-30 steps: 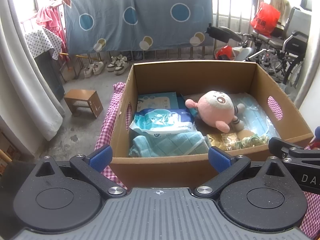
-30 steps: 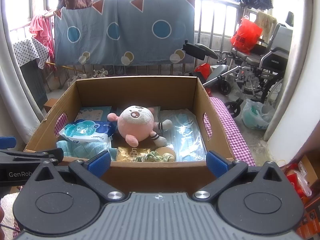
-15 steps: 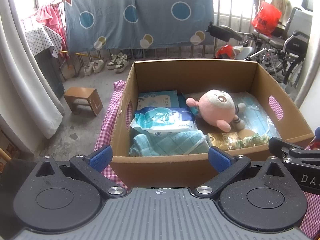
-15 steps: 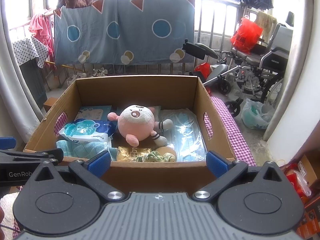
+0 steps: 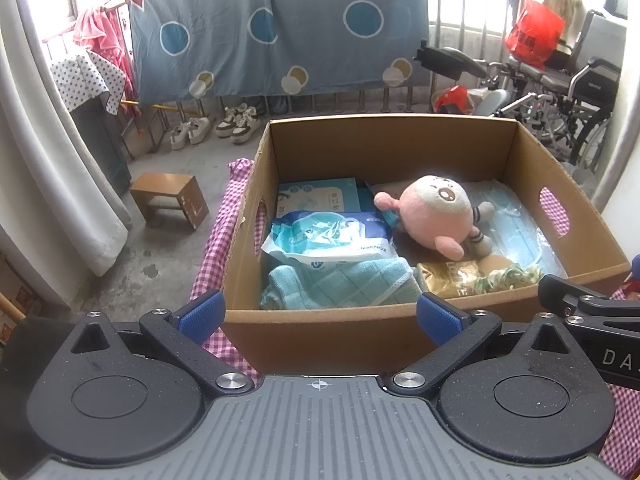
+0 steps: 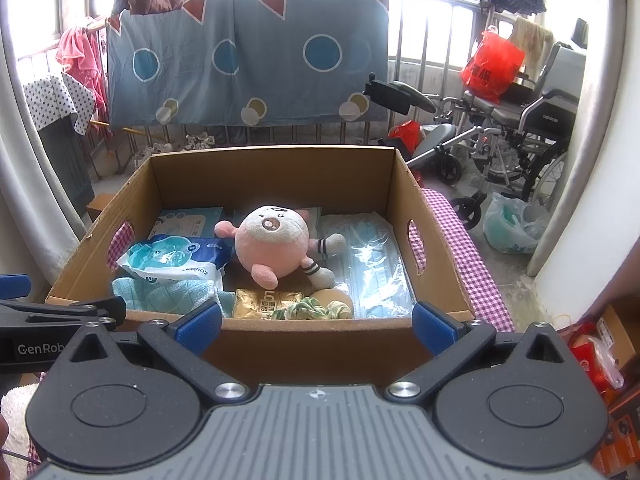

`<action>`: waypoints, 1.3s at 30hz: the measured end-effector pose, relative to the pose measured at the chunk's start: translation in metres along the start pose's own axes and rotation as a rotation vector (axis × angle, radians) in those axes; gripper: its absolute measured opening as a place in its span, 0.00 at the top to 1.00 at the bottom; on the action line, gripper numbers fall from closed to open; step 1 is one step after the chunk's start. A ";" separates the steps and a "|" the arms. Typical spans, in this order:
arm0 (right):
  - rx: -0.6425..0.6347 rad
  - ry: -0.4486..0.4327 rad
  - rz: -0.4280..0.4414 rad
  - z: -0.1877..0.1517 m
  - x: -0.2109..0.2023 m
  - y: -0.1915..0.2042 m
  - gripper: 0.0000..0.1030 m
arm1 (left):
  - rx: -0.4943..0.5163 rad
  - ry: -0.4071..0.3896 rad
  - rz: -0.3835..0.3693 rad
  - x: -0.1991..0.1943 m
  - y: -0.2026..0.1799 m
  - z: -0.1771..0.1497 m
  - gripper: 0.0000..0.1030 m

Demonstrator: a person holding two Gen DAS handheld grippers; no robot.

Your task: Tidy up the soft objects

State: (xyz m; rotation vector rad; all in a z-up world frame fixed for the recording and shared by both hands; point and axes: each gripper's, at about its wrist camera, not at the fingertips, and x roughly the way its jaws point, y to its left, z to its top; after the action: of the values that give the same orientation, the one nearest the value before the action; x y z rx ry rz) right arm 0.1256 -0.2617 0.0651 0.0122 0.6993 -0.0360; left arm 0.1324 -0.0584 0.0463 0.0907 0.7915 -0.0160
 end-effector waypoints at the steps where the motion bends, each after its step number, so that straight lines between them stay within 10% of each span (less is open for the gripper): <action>1: 0.001 0.002 0.001 -0.001 0.001 0.000 0.00 | 0.002 0.002 0.002 0.000 0.000 0.000 0.01; 39: 0.027 0.005 0.061 0.002 0.003 -0.011 0.00 | 0.029 0.030 0.000 0.006 0.010 0.007 0.01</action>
State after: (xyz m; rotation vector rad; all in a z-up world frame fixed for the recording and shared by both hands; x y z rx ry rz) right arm 0.1285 -0.2727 0.0644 0.0589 0.7027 0.0128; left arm 0.1419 -0.0491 0.0477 0.1188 0.8211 -0.0263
